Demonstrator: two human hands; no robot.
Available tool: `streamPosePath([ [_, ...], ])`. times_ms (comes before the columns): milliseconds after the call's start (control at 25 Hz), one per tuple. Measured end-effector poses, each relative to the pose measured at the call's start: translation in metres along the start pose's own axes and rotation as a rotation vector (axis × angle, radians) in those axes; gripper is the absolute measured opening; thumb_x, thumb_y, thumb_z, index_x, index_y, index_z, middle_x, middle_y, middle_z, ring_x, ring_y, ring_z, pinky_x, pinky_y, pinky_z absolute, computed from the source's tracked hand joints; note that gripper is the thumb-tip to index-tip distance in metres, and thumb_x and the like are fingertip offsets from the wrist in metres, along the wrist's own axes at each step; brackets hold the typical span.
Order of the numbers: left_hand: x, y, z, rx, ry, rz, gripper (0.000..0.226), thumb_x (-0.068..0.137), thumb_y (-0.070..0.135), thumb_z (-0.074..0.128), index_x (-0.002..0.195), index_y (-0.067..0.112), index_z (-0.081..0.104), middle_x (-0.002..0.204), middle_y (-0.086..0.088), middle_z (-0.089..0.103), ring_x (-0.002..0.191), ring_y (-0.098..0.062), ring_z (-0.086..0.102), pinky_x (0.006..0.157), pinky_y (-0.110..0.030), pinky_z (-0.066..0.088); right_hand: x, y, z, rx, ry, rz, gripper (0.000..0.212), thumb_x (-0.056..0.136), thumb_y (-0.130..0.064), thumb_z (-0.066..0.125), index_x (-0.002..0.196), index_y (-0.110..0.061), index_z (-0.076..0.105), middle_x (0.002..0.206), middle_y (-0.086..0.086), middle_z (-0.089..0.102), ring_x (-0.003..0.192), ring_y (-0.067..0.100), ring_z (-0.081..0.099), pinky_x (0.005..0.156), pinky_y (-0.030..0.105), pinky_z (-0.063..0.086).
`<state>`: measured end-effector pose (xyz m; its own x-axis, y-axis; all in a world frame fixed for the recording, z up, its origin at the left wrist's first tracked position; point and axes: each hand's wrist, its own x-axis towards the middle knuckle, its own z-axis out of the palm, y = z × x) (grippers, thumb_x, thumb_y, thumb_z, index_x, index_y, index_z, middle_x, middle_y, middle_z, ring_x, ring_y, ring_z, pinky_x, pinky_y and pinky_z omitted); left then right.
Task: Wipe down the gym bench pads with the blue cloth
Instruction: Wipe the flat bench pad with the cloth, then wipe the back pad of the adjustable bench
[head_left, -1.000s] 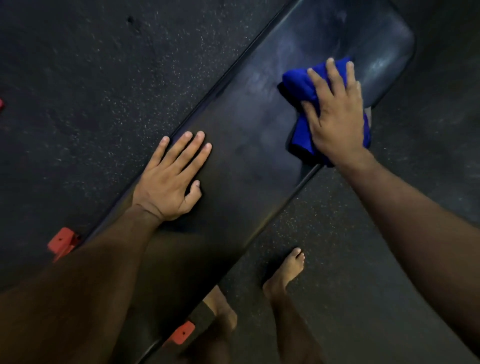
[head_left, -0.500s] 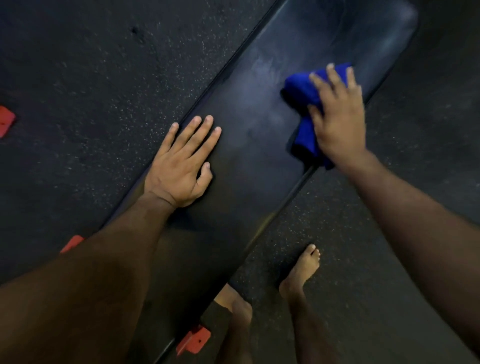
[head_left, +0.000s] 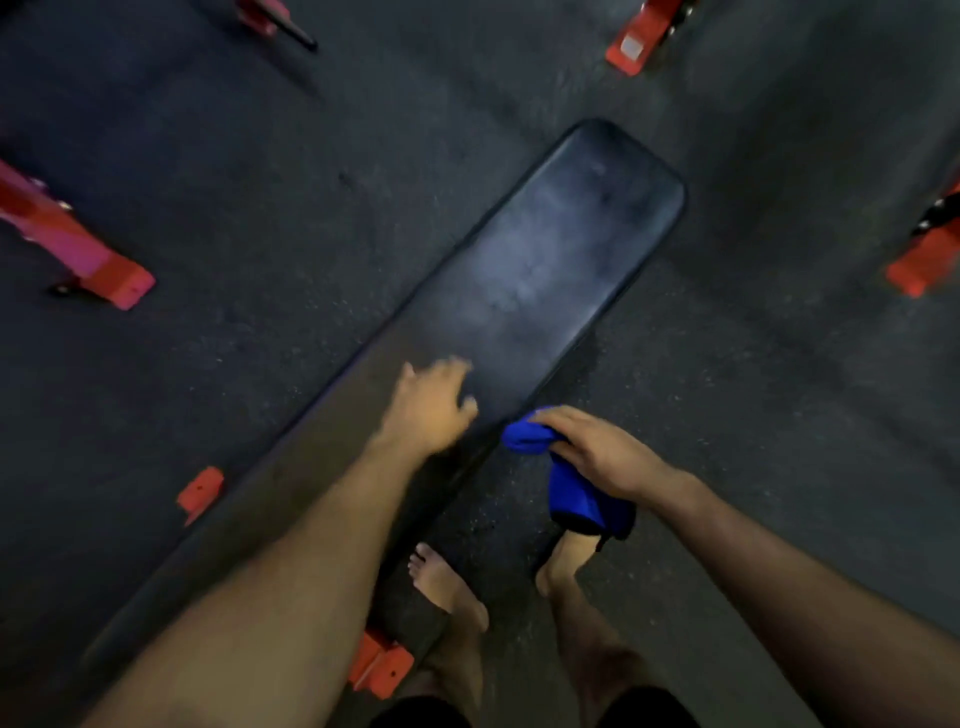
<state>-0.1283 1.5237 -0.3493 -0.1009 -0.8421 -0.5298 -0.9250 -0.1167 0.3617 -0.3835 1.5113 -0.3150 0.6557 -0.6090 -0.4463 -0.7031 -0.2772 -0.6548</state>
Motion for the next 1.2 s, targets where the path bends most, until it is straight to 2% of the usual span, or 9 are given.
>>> streamPosePath([
  [80, -0.089, 0.036, -0.004, -0.288, -0.053, 0.022, 0.067, 0.095, 0.047, 0.047, 0.157, 0.027, 0.033, 0.161, -0.001, 0.038, 0.145, -0.023, 0.041, 0.118, -0.039, 0.034, -0.046, -0.039, -0.021, 0.006, 0.030, -0.054, 0.039, 0.096, -0.021, 0.054, 0.134, -0.027, 0.049, 0.129, -0.005, 0.043, 0.110, 0.016, 0.054, 0.097, 0.042, 0.046],
  [200, -0.192, 0.085, -0.020, -0.574, 0.083, 0.056, 0.063, 0.094, 0.043, 0.062, 0.152, 0.033, 0.040, 0.150, 0.009, 0.051, 0.136, -0.011, 0.050, 0.110, -0.030, 0.042, -0.098, -0.100, -0.045, -0.016, 0.072, -0.140, 0.040, 0.095, -0.024, 0.057, 0.134, -0.031, 0.047, 0.120, -0.008, 0.035, 0.102, 0.009, 0.051, 0.091, 0.033, 0.047],
  [320, -0.257, 0.120, -0.057, -0.819, 0.214, -0.020, 0.055, 0.084, 0.054, 0.067, 0.135, 0.038, 0.054, 0.124, 0.017, 0.068, 0.117, 0.002, 0.061, 0.101, -0.028, 0.049, -0.132, -0.148, -0.065, -0.061, 0.128, -0.313, 0.045, 0.094, -0.020, 0.060, 0.137, -0.027, 0.049, 0.120, -0.006, 0.038, 0.100, 0.007, 0.051, 0.088, 0.023, 0.045],
  [520, -0.315, 0.170, -0.087, -1.032, 0.439, -0.171, 0.051, 0.077, 0.048, 0.080, 0.122, 0.031, 0.062, 0.113, 0.011, 0.074, 0.109, -0.006, 0.068, 0.098, -0.032, 0.053, -0.168, -0.175, -0.080, -0.080, 0.077, -0.511, 0.053, 0.095, -0.020, 0.059, 0.142, -0.037, 0.043, 0.118, -0.015, 0.037, 0.103, 0.003, 0.048, 0.087, 0.017, 0.040],
  [640, -0.349, 0.202, -0.078, -1.080, 0.616, -0.245, 0.049, 0.086, 0.028, 0.077, 0.132, 0.026, 0.059, 0.124, 0.006, 0.071, 0.118, -0.009, 0.066, 0.105, -0.038, 0.051, -0.182, -0.183, -0.091, -0.162, -0.007, -0.650, 0.059, 0.092, -0.024, 0.064, 0.145, -0.039, 0.041, 0.123, -0.015, 0.037, 0.108, 0.003, 0.046, 0.092, 0.020, 0.041],
  [840, -0.418, 0.215, -0.046, -1.041, 0.785, -0.391, 0.057, 0.093, 0.031, 0.063, 0.149, 0.028, 0.051, 0.142, 0.013, 0.060, 0.128, -0.003, 0.056, 0.107, -0.044, 0.050, -0.199, -0.223, -0.077, -0.205, -0.212, -0.810, 0.059, 0.087, -0.050, 0.062, 0.142, -0.042, 0.041, 0.128, -0.018, 0.036, 0.117, 0.002, 0.044, 0.098, 0.026, 0.046],
  [1000, -0.497, 0.211, -0.012, -1.079, 0.854, -0.449, 0.055, 0.099, 0.002, 0.057, 0.149, 0.022, 0.050, 0.146, 0.014, 0.056, 0.136, 0.001, 0.049, 0.116, -0.026, 0.037, -0.216, -0.276, -0.040, -0.188, -0.269, -0.931, 0.062, 0.087, -0.038, 0.069, 0.143, -0.035, 0.042, 0.147, -0.013, 0.030, 0.134, 0.007, 0.037, 0.106, 0.027, 0.041],
  [1120, -0.559, 0.208, 0.025, -1.092, 0.941, -0.543, 0.060, 0.093, -0.009, 0.055, 0.142, 0.026, 0.058, 0.140, 0.015, 0.062, 0.133, 0.002, 0.052, 0.117, -0.026, 0.037, -0.231, -0.317, 0.007, -0.416, -0.331, -1.079, 0.068, 0.088, -0.034, 0.068, 0.148, -0.035, 0.036, 0.155, -0.009, 0.028, 0.143, 0.013, 0.026, 0.111, 0.031, 0.028],
  [1200, -0.601, 0.204, 0.053, -1.122, 1.014, -0.615, 0.060, 0.093, -0.009, 0.055, 0.136, 0.033, 0.062, 0.134, 0.018, 0.065, 0.128, 0.002, 0.055, 0.113, -0.025, 0.040, -0.246, -0.350, 0.042, -0.544, -0.378, -1.126, 0.053, 0.091, -0.034, 0.064, 0.140, -0.037, 0.043, 0.147, -0.009, 0.039, 0.142, 0.015, 0.026, 0.111, 0.036, 0.029],
])
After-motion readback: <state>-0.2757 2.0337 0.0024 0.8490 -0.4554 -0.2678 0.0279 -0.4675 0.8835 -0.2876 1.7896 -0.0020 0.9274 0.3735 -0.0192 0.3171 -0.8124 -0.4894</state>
